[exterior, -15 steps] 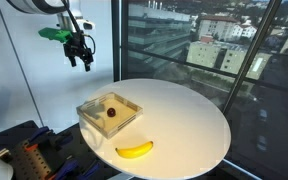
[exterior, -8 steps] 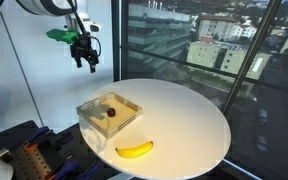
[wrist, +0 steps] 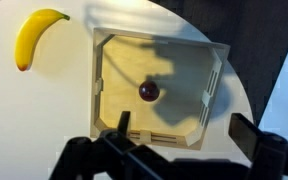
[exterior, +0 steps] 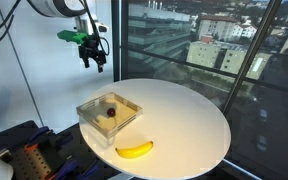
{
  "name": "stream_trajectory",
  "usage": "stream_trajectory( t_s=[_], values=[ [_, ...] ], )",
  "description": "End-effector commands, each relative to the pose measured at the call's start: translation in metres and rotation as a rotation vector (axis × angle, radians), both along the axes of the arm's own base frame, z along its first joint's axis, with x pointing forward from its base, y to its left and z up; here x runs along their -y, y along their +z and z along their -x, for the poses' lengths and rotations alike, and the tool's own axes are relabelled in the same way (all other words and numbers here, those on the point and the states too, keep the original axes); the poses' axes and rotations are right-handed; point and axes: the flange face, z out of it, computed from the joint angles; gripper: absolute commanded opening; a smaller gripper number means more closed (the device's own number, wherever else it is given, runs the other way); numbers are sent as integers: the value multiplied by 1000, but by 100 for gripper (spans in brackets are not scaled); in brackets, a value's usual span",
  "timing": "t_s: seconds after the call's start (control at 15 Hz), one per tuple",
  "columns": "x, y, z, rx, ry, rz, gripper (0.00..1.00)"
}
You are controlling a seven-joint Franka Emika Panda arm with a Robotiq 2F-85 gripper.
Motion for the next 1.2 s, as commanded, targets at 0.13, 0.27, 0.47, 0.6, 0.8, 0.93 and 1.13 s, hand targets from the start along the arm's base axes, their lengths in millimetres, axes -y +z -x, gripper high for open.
stream_trajectory(
  t_s=[0.13,0.27,0.47,0.6,0.8,0.93,1.13],
  values=[
    [9,-1,-30,9,-32,19,100],
    [11,-2,-38,12,-40,17,100],
    [15,-6,-49,16,-52,13,100],
    [17,-8,-56,15,-58,8,100],
    [19,-14,-65,11,-66,4,100],
    [20,-19,-70,5,-70,4,100],
    [20,-28,-77,-1,-71,3,100]
  ],
)
